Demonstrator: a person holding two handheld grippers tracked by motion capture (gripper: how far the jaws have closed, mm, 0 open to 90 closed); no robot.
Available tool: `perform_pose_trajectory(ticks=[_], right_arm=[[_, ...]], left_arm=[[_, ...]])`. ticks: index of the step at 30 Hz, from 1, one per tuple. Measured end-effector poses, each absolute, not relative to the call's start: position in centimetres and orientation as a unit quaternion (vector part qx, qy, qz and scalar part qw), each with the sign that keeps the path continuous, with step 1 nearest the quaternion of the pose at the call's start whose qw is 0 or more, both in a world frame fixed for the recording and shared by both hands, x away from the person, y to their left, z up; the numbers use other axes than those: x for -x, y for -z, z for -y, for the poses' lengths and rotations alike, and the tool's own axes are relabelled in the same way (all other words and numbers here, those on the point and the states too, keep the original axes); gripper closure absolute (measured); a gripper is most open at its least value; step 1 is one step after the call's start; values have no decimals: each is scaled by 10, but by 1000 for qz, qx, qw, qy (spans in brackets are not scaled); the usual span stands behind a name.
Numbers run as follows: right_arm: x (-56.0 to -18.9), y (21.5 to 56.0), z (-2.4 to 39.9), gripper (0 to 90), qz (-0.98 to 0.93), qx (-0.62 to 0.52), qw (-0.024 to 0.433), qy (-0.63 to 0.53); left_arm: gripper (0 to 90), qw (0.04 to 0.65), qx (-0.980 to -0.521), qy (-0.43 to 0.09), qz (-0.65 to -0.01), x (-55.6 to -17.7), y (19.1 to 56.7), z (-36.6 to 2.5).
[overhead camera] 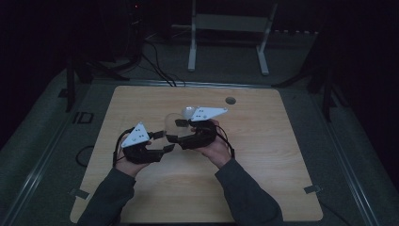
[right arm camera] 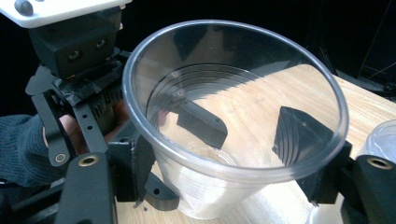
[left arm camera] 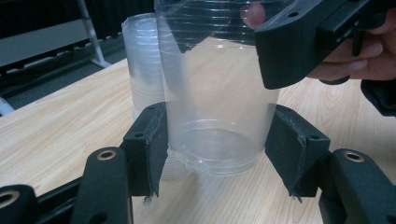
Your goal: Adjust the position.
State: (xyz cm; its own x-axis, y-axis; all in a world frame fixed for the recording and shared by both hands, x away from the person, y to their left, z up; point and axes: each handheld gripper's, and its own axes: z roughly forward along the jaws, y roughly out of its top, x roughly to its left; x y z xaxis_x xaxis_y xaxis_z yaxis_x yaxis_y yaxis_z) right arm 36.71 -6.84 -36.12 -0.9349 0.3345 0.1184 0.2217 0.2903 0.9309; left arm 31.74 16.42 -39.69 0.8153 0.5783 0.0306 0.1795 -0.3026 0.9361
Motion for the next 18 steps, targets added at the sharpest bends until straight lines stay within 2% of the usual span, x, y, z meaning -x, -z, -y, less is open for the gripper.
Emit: perform_pose_trajectory(ticks=[9,18], right_arm=[[-369,362,72,273,-776,-182,20,-604],[-369,363,72,249,-752,-192,11,-631]], left_arm=[[410,557,-772,-183,-246,-317,398,-165],[410,569,-762,-184,-250,-318,401,-163]])
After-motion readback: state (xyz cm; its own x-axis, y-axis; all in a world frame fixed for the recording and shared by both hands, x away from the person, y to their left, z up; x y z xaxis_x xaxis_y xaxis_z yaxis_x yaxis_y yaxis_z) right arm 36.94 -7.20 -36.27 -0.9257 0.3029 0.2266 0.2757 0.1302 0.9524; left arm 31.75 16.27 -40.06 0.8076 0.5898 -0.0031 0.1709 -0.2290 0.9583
